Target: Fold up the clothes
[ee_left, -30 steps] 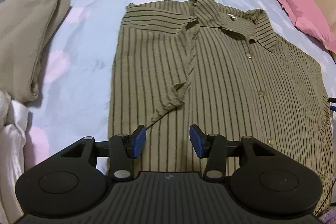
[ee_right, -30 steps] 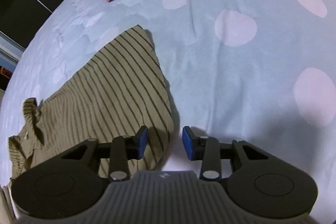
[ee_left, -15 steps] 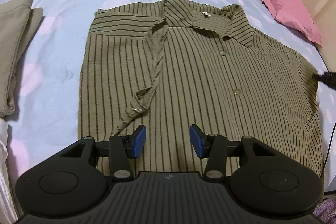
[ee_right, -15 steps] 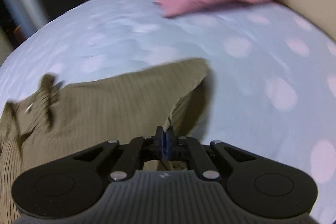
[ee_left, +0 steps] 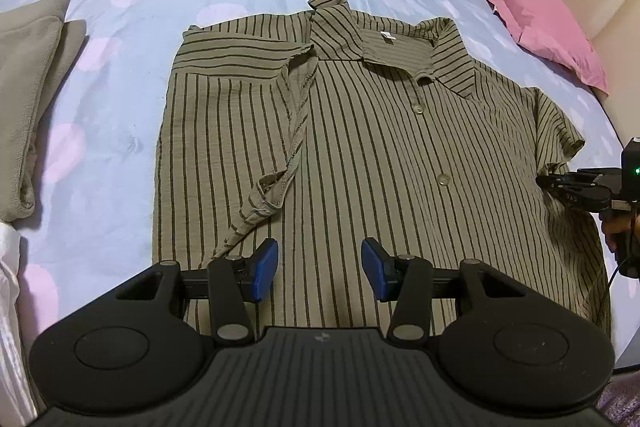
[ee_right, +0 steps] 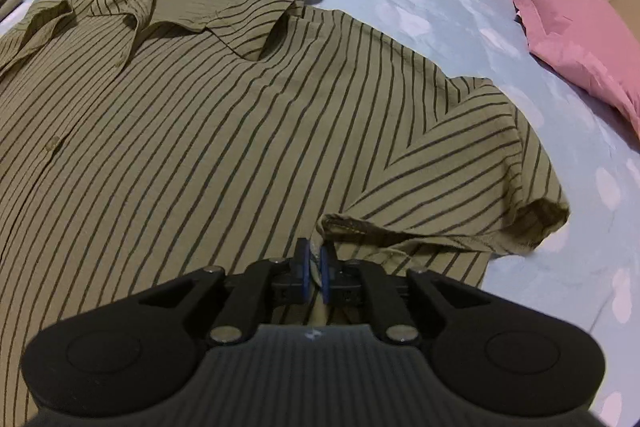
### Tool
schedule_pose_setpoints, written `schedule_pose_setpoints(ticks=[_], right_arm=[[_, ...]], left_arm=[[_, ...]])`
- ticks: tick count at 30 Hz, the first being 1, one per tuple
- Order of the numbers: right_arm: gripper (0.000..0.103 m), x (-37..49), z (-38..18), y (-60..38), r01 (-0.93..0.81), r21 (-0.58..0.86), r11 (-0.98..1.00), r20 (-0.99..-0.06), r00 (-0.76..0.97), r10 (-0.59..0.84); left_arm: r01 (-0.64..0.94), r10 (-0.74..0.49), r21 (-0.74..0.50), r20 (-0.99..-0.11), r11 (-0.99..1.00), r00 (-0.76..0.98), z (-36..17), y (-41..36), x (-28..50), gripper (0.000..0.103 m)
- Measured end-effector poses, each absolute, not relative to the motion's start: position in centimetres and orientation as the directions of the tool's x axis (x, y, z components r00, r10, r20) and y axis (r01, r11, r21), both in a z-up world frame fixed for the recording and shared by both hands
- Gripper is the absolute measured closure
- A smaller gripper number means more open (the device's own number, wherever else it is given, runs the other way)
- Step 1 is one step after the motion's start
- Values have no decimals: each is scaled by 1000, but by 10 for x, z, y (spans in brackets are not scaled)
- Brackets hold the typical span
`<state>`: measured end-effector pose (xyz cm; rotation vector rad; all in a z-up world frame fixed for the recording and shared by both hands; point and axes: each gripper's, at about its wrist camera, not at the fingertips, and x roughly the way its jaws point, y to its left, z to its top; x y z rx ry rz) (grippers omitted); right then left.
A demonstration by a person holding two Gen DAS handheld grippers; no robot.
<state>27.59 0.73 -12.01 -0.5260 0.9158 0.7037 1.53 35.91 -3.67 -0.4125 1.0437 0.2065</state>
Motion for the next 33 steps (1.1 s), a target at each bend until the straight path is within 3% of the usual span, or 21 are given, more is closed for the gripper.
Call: schedule_pose_setpoints(ticks=[3, 4, 9, 17, 24, 26, 27, 28, 29, 33], right_arm=[[64, 287, -109, -8, -710, -35, 704, -847, 395, 356], [62, 290, -104, -15, -696, -3, 718, -840, 392, 376], [62, 312, -76, -49, -617, 95, 782, -797, 423, 431], [62, 362, -67, -107, -281, 286, 916, -745, 537, 397], [62, 381, -94, -102, -254, 216, 943, -770, 550, 325], [66, 385, -99, -101, -256, 219, 942, -771, 546, 327], [76, 388, -102, -99, -255, 219, 942, -777, 538, 326], [92, 389, -103, -98, -254, 217, 942, -780, 536, 324], [98, 389, -103, -96, -257, 219, 941, -777, 538, 328], [100, 388, -84, -83, -285, 281, 917, -727, 561, 397]], left_arm=[[-353, -29, -231, -870, 907, 493, -37, 360, 16, 59], [-356, -27, -229, -870, 906, 492, -37, 361, 16, 59], [-372, -16, -224, -873, 900, 487, -37, 364, 17, 59], [-358, -24, -215, -882, 908, 470, -42, 363, 17, 59], [-362, -22, -202, -895, 910, 445, -49, 368, 17, 59], [-363, -22, -199, -899, 910, 437, -51, 370, 18, 59], [-362, -24, -198, -901, 911, 433, -52, 371, 19, 59], [-362, -25, -198, -902, 911, 431, -52, 371, 19, 58], [-361, -27, -198, -903, 911, 429, -53, 372, 20, 58], [-349, -39, -205, -902, 914, 429, -53, 371, 20, 58]])
